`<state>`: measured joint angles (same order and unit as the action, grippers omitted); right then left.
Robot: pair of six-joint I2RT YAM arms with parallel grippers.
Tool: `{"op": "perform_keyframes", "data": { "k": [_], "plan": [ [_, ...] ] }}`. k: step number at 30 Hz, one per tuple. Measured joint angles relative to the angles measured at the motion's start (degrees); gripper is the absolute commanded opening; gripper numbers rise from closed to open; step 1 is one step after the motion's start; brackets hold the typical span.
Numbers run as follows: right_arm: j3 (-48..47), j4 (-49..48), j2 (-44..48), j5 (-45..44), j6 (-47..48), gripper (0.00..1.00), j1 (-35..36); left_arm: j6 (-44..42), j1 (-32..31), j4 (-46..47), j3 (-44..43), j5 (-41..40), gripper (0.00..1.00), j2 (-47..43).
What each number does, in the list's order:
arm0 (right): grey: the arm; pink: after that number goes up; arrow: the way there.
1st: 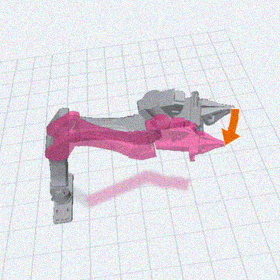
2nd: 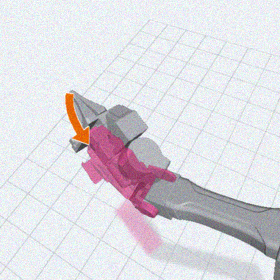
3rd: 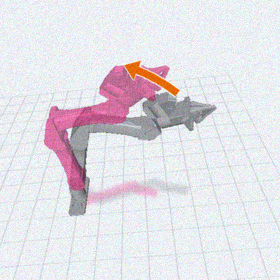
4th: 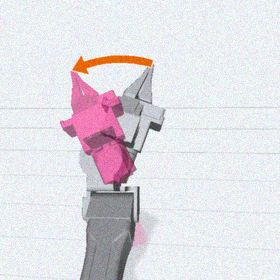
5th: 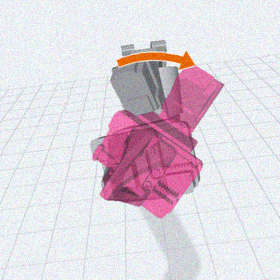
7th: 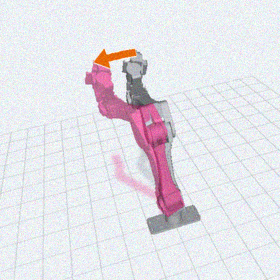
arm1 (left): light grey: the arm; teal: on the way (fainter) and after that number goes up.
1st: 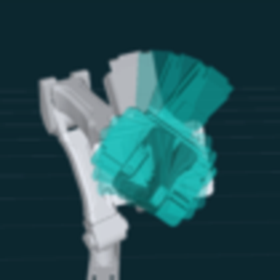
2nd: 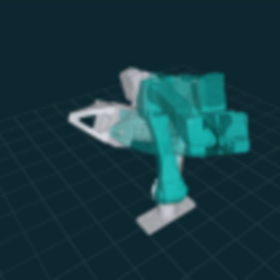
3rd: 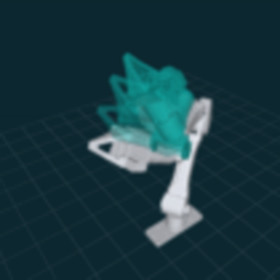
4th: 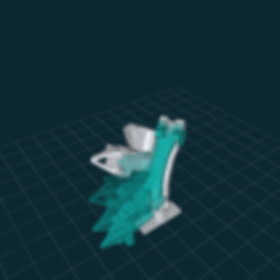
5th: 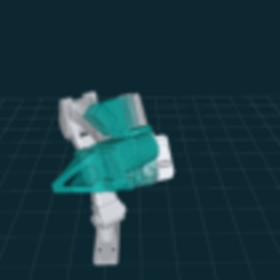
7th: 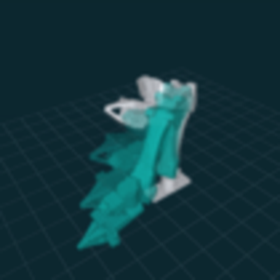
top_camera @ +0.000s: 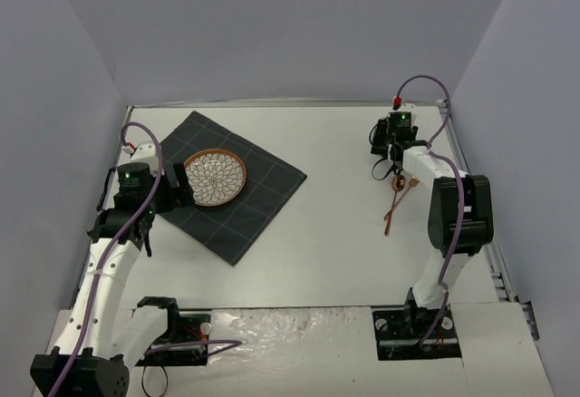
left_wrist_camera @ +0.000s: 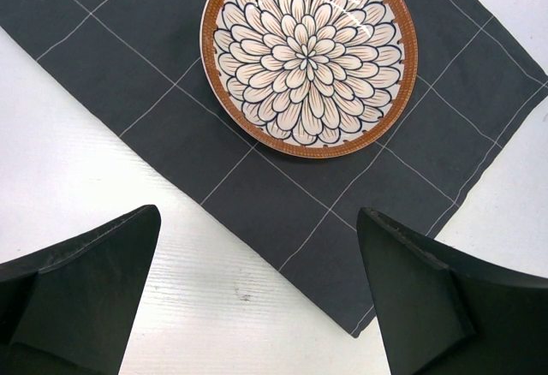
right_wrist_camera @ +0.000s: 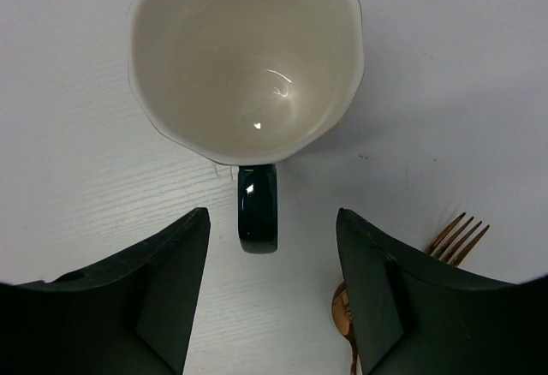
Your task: Set the dinner table for one person
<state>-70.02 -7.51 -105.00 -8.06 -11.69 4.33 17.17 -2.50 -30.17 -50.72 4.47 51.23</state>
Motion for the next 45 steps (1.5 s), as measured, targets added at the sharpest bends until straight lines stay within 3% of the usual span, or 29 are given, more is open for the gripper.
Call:
{"op": "perform_keyframes", "data": {
  "k": [7, 11, 14, 25, 37, 45],
  "plan": [
    [-0.4, -2.5, -2.1, 2.6, 0.5, 0.28, -1.4, 0.0, 0.0, 0.0, 0.0, 0.0, 0.97, -0.1],
    [-0.9, -3.3, -2.3, 3.2, 1.0, 0.07, -1.7, 0.0, 0.0, 0.0, 0.0, 0.0, 0.97, -0.2],
    [-0.9, -3.8, -2.3, 3.6, 1.4, 0.00, -1.7, 0.0, 0.0, 0.0, 0.0, 0.0, 0.97, -0.4],
    [2.0, -5.0, 0.0, 3.5, 4.2, 0.00, 1.2, 0.0, 0.0, 0.0, 0.0, 0.0, 0.97, -0.5],
    [6.8, -4.1, 11.4, 1.7, 4.3, 0.00, 22.0, 0.0, 0.0, 0.0, 0.0, 0.0, 0.97, -0.5],
    [5.9, -6.3, 11.6, -0.8, 2.6, 0.00, 31.0, 0.0, 0.0, 0.0, 0.0, 0.0, 0.97, -0.6]
  ]
}}
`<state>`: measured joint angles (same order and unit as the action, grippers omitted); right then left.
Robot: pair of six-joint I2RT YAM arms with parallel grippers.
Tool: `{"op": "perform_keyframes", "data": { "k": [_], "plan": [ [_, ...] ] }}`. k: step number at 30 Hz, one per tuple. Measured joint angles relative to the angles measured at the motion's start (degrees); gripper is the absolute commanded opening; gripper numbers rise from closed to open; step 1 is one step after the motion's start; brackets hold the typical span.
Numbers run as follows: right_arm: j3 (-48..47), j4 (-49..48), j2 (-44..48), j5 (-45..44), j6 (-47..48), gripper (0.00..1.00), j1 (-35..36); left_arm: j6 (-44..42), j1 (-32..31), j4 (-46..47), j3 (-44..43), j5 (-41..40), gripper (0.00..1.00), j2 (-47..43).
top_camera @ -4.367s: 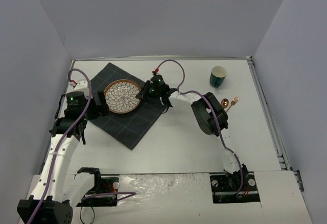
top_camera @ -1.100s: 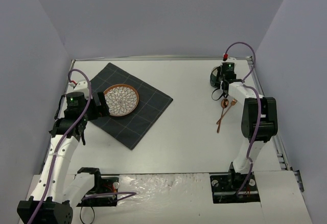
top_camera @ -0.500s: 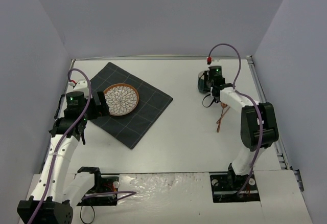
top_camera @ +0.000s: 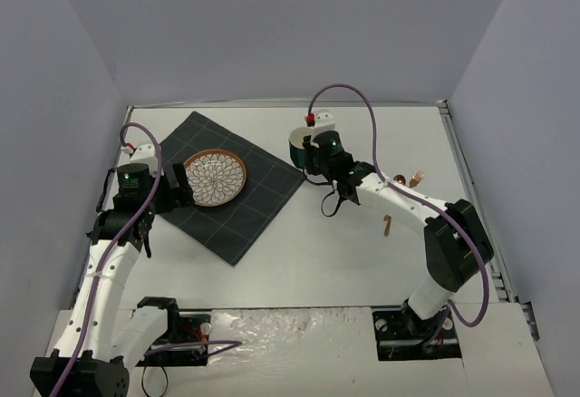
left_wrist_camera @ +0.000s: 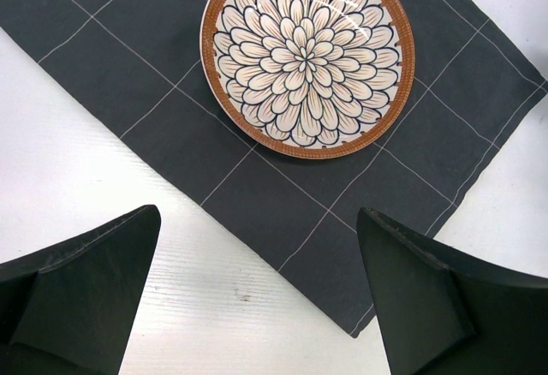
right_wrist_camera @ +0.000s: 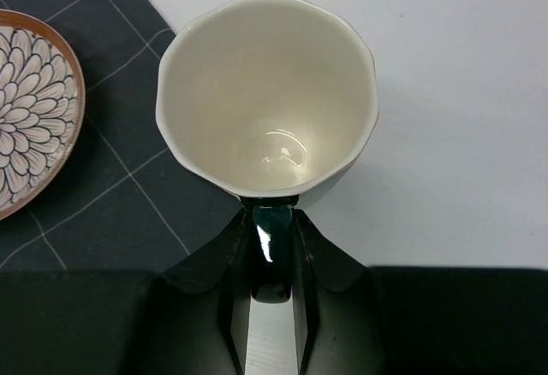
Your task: Set the dinner table for one person
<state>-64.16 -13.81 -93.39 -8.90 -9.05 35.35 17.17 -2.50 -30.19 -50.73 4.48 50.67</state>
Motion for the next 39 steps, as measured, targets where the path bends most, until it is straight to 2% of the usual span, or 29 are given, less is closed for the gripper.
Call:
{"op": "perform_keyframes", "data": {
  "k": [12, 32, 34, 39],
  "plan": [
    [-2.4, -8.8, -9.6, -5.9, -2.6, 0.00, 8.4, 0.0, 0.0, 0.0, 0.0, 0.0, 0.97, -0.6],
    [3.9, -14.5, -11.5, -9.8, -5.9, 0.00, 9.1, 0.0, 0.0, 0.0, 0.0, 0.0, 0.97, -0.7],
    [4.3, -15.5, -11.5, -9.9, -6.2, 0.09, 9.1, 0.0, 0.0, 0.0, 0.0, 0.0, 0.97, -0.7],
    [6.7, -17.9, -11.1, -10.0, -7.7, 0.48, 9.1, 0.0, 0.0, 0.0, 0.0, 0.0, 0.97, -0.7]
  ]
}}
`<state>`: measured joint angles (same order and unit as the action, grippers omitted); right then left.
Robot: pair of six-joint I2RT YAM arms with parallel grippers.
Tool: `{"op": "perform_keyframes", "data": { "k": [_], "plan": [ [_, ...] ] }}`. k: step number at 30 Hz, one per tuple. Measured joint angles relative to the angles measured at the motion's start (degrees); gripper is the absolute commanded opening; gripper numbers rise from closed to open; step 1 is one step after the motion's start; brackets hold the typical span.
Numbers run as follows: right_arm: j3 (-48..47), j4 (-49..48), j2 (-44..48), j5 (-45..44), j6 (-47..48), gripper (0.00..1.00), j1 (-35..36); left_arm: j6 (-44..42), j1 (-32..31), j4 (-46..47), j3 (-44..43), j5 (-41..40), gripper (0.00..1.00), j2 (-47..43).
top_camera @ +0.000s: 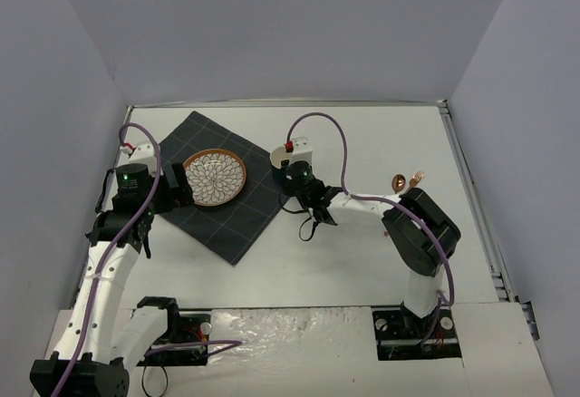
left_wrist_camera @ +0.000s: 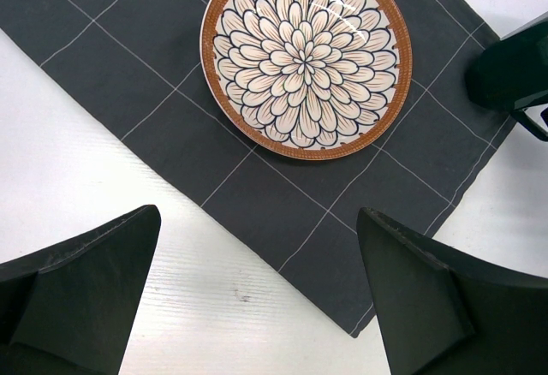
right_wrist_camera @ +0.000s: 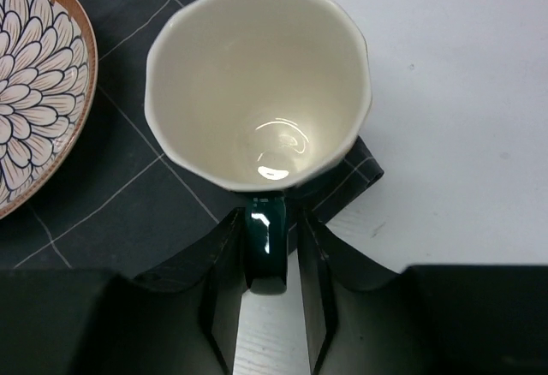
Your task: Set the dinner table for one person
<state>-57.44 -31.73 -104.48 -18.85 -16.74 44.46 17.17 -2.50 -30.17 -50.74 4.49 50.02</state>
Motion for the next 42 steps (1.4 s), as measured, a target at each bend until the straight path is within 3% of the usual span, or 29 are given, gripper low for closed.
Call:
{"op": "perform_keyframes", "data": {
  "k": [5, 8, 11, 15, 20, 27, 36, 42],
  "plan": [
    [2.2, 2.0, 3.1, -0.4, -1.2, 0.82, 0.0, 0.0, 0.0, 0.0, 0.0, 0.0, 0.97, 0.0],
    [2.3, 5.2, 7.4, -1.1, -1.6, 0.90, -0.2, 0.0, 0.0, 0.0, 0.0, 0.1, 0.97, 0.0],
    [2.3, 9.1, 12.7, -1.5, -2.2, 0.91, -1.3, 0.0, 0.0, 0.0, 0.0, 0.2, 0.97, 0.0],
    [2.6, 14.5, 19.3, -1.9, -3.8, 0.89, -6.5, 0.0, 0.0, 0.0, 0.0, 0.3, 0.97, 0.0],
    [6.3, 21.2, 25.9, -1.1, -6.8, 0.78, -18.5, 0.0, 0.0, 0.0, 0.0, 0.3, 0.97, 0.0],
    [11.1, 28.2, 25.3, 5.8, -9.9, 0.61, -35.8, 0.0, 0.0, 0.0, 0.0, 0.5, 0.97, 0.0],
    [11.3, 29.5, 17.3, 12.0, -10.6, 0.39, -41.6, 0.0, 0.0, 0.0, 0.0, 0.7, 0.97, 0.0],
    [10.7, 29.6, 12.8, 12.7, -10.3, 0.36, -42.7, 0.0, 0.0, 0.0, 0.0, 0.7, 0.97, 0.0]
  ]
}}
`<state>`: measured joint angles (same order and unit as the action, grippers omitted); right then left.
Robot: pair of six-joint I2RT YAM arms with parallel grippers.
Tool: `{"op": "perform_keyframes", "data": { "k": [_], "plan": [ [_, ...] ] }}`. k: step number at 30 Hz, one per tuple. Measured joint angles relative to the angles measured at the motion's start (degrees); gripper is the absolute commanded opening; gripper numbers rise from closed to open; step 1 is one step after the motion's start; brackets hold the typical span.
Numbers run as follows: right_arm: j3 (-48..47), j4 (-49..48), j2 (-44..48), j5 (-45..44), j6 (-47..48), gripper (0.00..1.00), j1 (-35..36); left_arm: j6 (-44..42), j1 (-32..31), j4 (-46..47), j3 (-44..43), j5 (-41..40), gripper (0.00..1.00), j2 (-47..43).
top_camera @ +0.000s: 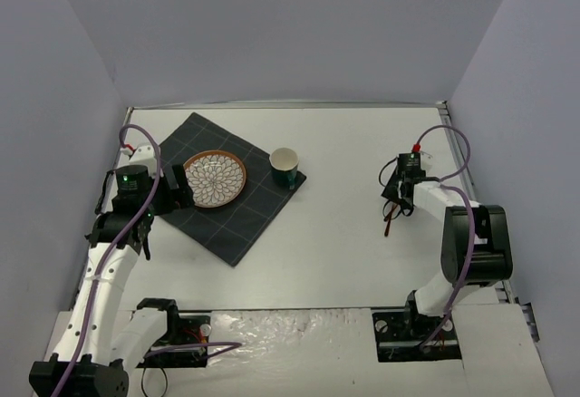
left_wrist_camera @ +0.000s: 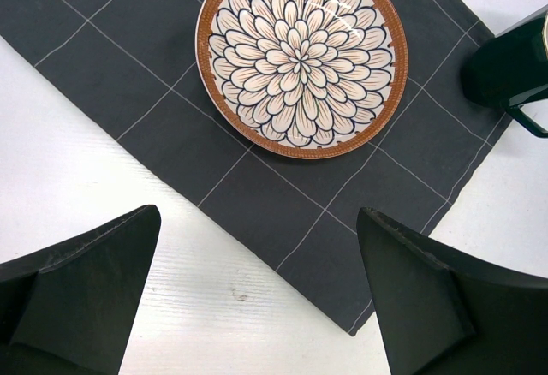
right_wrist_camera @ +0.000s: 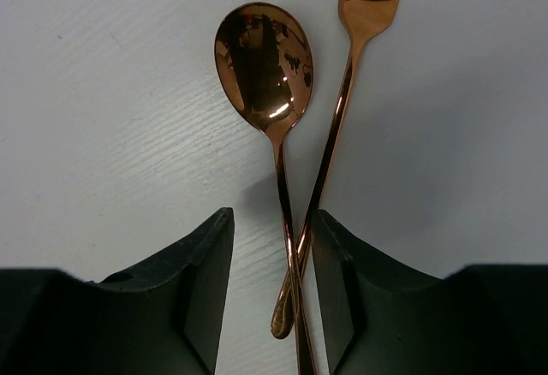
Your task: Set the dinner table for one person
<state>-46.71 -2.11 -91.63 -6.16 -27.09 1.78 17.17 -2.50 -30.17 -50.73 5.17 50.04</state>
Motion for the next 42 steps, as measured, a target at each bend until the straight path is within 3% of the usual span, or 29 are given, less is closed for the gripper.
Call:
{"op": "perform_keyframes", "data": {
  "k": [14, 20, 24, 33, 38, 42],
  "plan": [
    [-2.1, -1.2, -4.0, 0.4, 0.3, 0.24, -0.3, 0.0, 0.0, 0.0, 0.0, 0.3, 0.97, 0.0],
    [-2.3, -1.7, -4.4, 0.1, 0.3, 0.14, -0.3, 0.0, 0.0, 0.0, 0.0, 0.5, 0.97, 0.0],
    [-2.3, -1.8, -4.5, 0.1, 0.1, 0.00, -0.3, 0.0, 0.0, 0.0, 0.0, 0.6, 0.97, 0.0],
    [-2.3, -1.2, -4.0, 0.2, 0.1, 0.00, 0.2, 0.0, 0.0, 0.0, 0.0, 0.7, 0.97, 0.0],
    [-2.2, 1.4, 1.6, 0.2, -0.2, 0.00, 2.2, 0.0, 0.0, 0.0, 0.0, 0.8, 0.97, 0.0],
    [-3.2, 4.5, 9.5, -0.1, -2.1, 0.00, 8.3, 0.0, 0.0, 0.0, 0.0, 0.8, 0.97, 0.0]
  ]
}}
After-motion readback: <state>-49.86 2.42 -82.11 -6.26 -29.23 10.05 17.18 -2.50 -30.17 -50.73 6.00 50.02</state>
